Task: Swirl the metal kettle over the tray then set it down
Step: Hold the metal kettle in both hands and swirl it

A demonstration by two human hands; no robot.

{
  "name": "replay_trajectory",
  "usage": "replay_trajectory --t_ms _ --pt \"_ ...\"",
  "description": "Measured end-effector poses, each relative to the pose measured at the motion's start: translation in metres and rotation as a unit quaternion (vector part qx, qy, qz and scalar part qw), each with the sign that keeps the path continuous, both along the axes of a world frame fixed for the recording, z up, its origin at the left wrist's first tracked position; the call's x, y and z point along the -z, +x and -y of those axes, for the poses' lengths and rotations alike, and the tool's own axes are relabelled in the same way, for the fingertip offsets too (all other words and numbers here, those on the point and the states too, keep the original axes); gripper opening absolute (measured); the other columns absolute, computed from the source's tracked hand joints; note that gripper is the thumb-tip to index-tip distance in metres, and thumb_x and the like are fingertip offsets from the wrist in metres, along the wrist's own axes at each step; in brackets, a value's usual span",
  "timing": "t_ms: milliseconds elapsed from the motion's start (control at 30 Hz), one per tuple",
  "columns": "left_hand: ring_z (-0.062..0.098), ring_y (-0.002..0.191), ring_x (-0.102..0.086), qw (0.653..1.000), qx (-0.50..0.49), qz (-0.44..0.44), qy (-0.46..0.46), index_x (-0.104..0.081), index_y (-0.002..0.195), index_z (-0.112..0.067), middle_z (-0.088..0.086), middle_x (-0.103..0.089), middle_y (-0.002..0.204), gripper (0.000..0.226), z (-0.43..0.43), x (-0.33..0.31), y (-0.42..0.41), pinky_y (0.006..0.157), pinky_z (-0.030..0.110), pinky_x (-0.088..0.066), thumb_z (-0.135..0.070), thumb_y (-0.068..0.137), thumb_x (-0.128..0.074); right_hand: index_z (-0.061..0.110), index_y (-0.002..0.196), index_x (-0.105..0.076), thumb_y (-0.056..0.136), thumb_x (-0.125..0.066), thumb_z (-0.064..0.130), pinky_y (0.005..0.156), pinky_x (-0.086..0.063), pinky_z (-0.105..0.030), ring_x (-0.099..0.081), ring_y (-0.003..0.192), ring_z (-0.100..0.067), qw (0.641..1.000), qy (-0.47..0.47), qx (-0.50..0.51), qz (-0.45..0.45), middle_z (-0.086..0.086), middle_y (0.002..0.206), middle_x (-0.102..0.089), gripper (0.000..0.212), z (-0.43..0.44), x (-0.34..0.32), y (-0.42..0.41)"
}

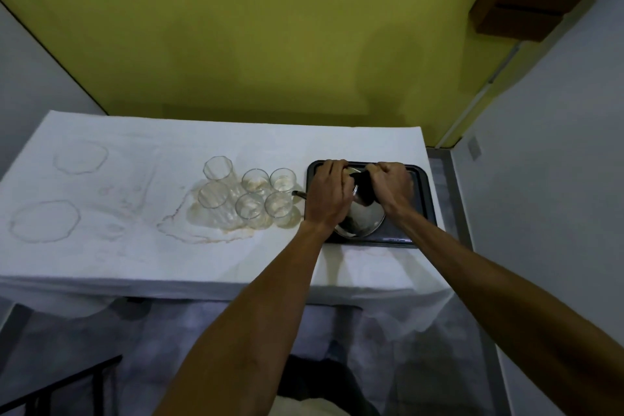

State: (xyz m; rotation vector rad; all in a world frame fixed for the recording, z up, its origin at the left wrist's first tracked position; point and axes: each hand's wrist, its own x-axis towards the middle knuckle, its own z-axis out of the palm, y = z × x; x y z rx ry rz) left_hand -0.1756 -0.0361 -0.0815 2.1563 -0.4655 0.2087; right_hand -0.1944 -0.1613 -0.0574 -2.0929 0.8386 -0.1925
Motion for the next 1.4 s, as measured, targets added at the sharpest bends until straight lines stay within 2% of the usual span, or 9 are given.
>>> replay_trajectory --t_ms 133,233,433,633,967,1133,1400 --pt "0.033 0.091 -0.058 1.000 0.004 0.003 0.004 -0.062 0.102 -0.001 0.016 -0.065 0.097 0.038 0.003 -0.001 0.001 0.081 0.046 -0.048 -0.021 0.090 -0.032 0.009 0.054 -0.054 0.073 -0.058 0.038 0.061 -0.039 -0.032 -0.054 0.061 -0.027 1.000 -0.003 -0.003 -0.006 -0.001 0.052 -0.052 0.035 0.003 -0.001 0.002" --pt "0.032 0.093 -0.058 1.000 -0.004 0.002 0.002 -0.062 0.103 -0.001 0.016 -0.065 0.099 0.039 0.003 0.000 0.002 0.083 0.045 -0.048 -0.022 0.090 -0.032 0.009 0.053 -0.054 0.072 -0.057 0.038 0.063 -0.041 -0.033 -0.055 0.061 -0.027 1.000 -0.005 -0.007 -0.003 -0.002 0.052 -0.053 0.035 0.003 0.000 0.005" --pt "0.030 0.098 -0.057 1.000 -0.012 -0.010 0.005 -0.062 0.106 -0.003 0.015 -0.066 0.105 0.041 0.006 0.006 0.003 0.087 0.041 -0.047 -0.025 0.092 -0.030 0.009 0.047 -0.042 0.077 -0.061 0.033 0.058 -0.033 -0.032 -0.046 0.056 -0.026 0.999 -0.034 -0.013 0.001 -0.001 0.046 -0.041 0.043 0.007 0.000 0.007" --pt "0.030 0.100 -0.057 1.000 -0.009 -0.017 0.005 -0.062 0.107 -0.003 0.014 -0.066 0.107 0.043 0.009 0.008 0.005 0.091 0.037 -0.043 -0.026 0.092 -0.029 0.010 0.046 -0.039 0.076 -0.061 0.032 0.058 -0.033 -0.033 -0.042 0.052 -0.023 0.999 -0.040 -0.018 0.012 0.000 0.045 -0.037 0.043 0.010 -0.002 0.007" --pt "0.030 0.098 -0.058 1.000 -0.010 -0.010 -0.004 -0.062 0.108 -0.002 0.015 -0.065 0.106 0.045 0.010 0.000 0.003 0.089 0.035 -0.041 -0.027 0.092 -0.029 0.011 0.047 -0.039 0.075 -0.061 0.032 0.055 -0.031 -0.033 -0.037 0.050 -0.021 0.999 -0.039 -0.027 0.016 0.001 0.046 -0.035 0.041 0.012 -0.007 0.005" --pt "0.032 0.096 -0.058 1.000 0.002 0.005 0.003 -0.062 0.108 0.000 0.017 -0.065 0.104 0.045 0.008 -0.005 0.000 0.085 0.034 -0.039 -0.026 0.091 -0.029 0.011 0.048 -0.041 0.075 -0.060 0.035 0.057 -0.033 -0.034 -0.041 0.053 -0.023 0.999 -0.035 -0.024 0.014 0.000 0.047 -0.037 0.040 0.011 -0.006 0.003" --pt "0.031 0.094 -0.059 1.000 0.006 0.000 0.003 -0.062 0.109 0.001 0.017 -0.065 0.104 0.048 0.008 -0.011 0.001 0.084 0.037 -0.043 -0.027 0.091 -0.028 0.010 0.048 -0.040 0.076 -0.061 0.032 0.054 -0.033 -0.032 -0.040 0.051 -0.022 0.999 -0.035 -0.021 0.013 0.000 0.047 -0.038 0.041 0.012 -0.011 0.004"
